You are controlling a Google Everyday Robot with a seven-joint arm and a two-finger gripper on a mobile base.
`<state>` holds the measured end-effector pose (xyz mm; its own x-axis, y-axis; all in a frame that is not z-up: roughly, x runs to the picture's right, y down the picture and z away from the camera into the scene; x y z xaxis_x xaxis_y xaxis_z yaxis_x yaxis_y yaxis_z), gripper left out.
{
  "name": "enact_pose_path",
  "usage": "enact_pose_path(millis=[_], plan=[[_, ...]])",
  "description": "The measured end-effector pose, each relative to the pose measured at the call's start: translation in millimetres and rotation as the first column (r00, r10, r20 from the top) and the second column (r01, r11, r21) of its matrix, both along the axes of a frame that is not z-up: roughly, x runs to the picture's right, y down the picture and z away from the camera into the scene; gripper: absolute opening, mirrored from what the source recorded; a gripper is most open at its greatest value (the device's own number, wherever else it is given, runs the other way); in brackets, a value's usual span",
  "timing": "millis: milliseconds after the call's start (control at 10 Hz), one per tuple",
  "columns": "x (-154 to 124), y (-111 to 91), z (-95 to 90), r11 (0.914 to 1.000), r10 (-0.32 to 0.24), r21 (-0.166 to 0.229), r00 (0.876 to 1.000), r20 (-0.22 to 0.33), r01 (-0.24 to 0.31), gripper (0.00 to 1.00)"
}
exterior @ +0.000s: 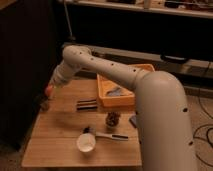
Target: Place apple in metal cup
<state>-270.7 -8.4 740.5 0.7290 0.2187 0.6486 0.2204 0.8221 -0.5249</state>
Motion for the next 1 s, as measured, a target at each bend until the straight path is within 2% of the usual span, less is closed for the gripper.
enact_pose_path(millis=[200,1000], plan=[[7.6,-0.5,-2.0,1.0,0.009,-0.003,1.0,-0.007,-0.009,0.0],[-5.5,1.9,-2.3,0.9995,-0.019,-0.023,1.0,0.011,0.019,0.0]])
